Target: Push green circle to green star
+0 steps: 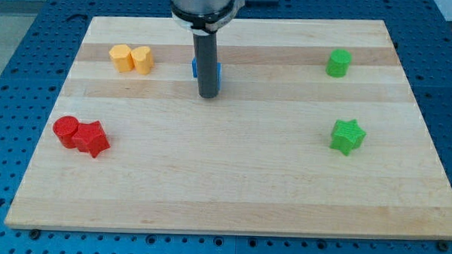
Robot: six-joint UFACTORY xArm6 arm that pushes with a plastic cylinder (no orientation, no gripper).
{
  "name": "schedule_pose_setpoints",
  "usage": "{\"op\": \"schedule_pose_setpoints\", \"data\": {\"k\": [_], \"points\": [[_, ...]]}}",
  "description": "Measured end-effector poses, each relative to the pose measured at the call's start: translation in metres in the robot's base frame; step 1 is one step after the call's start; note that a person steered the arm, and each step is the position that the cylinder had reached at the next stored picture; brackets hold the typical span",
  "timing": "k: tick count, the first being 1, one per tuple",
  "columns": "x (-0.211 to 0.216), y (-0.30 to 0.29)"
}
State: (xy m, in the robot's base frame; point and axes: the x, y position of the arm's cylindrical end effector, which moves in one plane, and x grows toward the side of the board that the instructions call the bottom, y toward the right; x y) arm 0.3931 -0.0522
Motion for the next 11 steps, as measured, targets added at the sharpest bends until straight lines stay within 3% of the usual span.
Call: {"op": "schedule_pose_setpoints", "data": {"k": [2, 4, 5, 7, 9, 10, 11], "points": [[-0.01, 0.075], [-0.1, 0.113], [-0.114, 0.172], [-0.068, 0.223], [-0.004, 0.224], [-0.044, 0.239], [-0.076, 0.291]]}}
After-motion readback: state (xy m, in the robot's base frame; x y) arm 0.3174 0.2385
